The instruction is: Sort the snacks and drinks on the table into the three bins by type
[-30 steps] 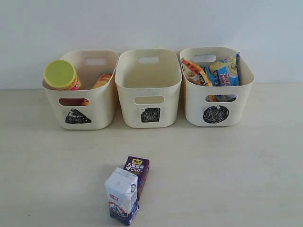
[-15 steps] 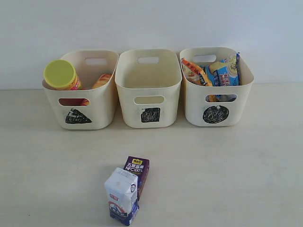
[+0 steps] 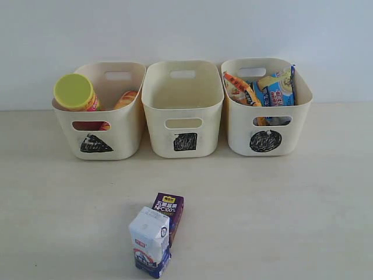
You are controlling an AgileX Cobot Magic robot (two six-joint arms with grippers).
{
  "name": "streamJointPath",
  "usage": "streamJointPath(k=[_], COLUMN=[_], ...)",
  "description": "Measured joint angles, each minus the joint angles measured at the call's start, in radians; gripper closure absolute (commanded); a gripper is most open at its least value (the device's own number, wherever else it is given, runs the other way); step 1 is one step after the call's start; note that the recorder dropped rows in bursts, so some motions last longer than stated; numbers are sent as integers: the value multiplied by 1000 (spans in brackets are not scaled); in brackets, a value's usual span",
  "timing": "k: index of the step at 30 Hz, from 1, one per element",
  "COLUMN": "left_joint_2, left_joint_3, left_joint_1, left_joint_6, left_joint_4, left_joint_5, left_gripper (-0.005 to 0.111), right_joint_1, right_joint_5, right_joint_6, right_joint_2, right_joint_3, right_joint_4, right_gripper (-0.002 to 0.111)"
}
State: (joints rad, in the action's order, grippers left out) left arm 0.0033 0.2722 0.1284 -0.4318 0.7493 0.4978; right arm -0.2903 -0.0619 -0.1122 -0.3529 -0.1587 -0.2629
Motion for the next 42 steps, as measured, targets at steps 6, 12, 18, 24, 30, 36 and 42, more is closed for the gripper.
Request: streamJointPath(k=[6, 12, 18, 24, 30, 36, 42], left_joint_2=[0, 0, 0, 0, 0, 0, 0], left_joint_3=[0, 0, -61, -157, -247, -268, -268], left_joint_1=[0, 0, 0, 0, 0, 0, 0], left_joint_6=[0, 0, 0, 0, 0, 0, 0], left_joint_4=[0, -19, -150, -282, -421, -466, -473], left_joint_5=[0, 0, -90, -344, -426, -382, -376], left_gripper=[103, 103, 103, 103, 103, 103, 103], right_joint_1=[0, 0, 0, 0, 0, 0, 0], right_joint_5=[0, 0, 6, 33, -15, -149, -414], right_joint_6=[0, 5, 63, 112, 131, 99, -89], right_joint_2=[0, 0, 0, 0, 0, -33, -185], right_joint_3=[0, 0, 0, 0, -60, -162, -340], right_joint_4=[0, 0, 0, 0, 0, -9, -126], right_gripper=[108, 108, 108, 108, 108, 108, 108])
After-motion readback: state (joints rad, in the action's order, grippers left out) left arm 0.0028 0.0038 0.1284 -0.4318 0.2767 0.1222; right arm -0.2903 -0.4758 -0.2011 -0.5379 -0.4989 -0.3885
